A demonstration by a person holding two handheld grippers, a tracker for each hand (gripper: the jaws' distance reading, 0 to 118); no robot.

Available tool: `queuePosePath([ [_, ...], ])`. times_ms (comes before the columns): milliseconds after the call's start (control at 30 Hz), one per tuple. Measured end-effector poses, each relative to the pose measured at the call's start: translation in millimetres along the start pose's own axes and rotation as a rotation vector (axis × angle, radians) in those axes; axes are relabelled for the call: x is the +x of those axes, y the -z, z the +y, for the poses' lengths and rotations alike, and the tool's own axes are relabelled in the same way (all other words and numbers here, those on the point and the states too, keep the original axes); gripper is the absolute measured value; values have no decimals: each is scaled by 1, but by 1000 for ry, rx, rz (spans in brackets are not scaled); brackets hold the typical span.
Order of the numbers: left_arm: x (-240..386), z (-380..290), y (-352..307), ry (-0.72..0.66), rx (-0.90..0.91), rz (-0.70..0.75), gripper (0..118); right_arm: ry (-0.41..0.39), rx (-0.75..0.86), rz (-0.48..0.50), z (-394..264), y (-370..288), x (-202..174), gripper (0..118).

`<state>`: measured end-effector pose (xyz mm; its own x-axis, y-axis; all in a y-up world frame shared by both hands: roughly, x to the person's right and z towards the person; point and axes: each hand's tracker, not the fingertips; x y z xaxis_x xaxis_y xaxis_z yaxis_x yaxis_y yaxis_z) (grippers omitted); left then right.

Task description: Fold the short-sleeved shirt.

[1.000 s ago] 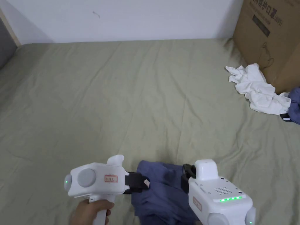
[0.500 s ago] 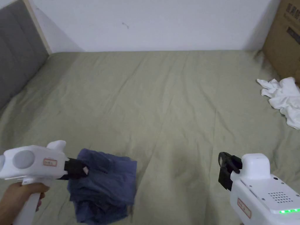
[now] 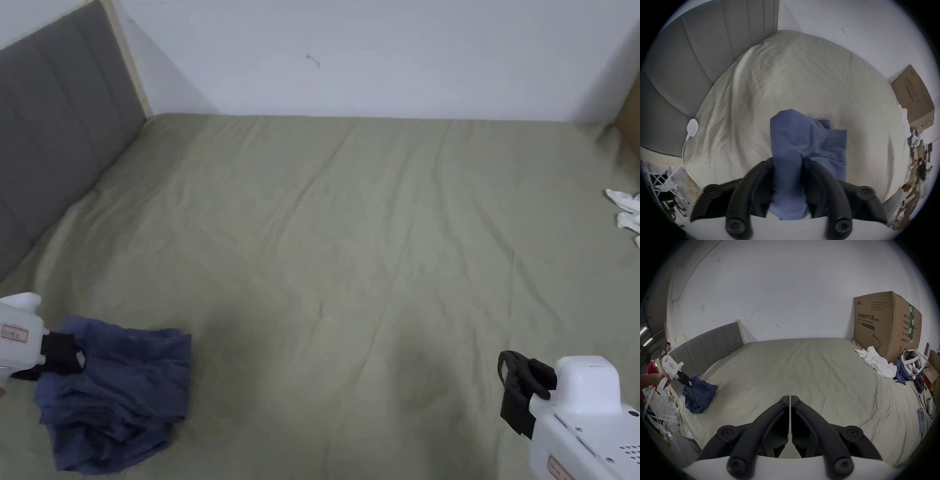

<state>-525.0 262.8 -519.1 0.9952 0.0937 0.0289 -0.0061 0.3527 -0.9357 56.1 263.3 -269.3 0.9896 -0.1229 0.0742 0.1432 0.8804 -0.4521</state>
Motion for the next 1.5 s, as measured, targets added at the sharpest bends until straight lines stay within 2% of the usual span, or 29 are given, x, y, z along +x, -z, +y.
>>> queuePosePath([
  [33,5,0,2,29,-4,58,59,-1,-1,-2,0,0,0,4],
  [67,10,-2,3,50,5,104,84,-2,-2,-6,0,-1,1,4],
  [100,12,-2,5,62,21,131,90,-2,-2,-7,1,-2,2,4],
  [200,21,-4,-3,65,52,116,95,-8,7,-9,5,-8,4,4],
  [267,29,-6,-14,52,88,92,110,-10,25,-11,9,-14,7,4],
  [500,85,-18,-85,97,429,28,110,-29,119,-26,39,-44,13,4],
  [733,154,-41,-166,99,755,-80,117,-53,240,-61,78,-83,23,4],
  [967,218,-76,-208,75,1076,-152,118,-104,342,-114,107,-120,35,4],
  [1033,237,-87,-210,108,1135,-154,118,-109,360,-121,112,-128,39,4],
  [1200,282,-110,-205,133,1076,-174,118,-89,402,-135,116,-141,53,4],
  [1400,323,-145,-185,113,1198,-195,118,-105,426,-181,112,-153,63,4],
  [1433,332,-151,-185,130,1211,-190,116,-104,429,-183,111,-155,65,4],
  [1500,342,-161,-182,165,1252,-186,92,-102,435,-194,109,-159,67,4],
])
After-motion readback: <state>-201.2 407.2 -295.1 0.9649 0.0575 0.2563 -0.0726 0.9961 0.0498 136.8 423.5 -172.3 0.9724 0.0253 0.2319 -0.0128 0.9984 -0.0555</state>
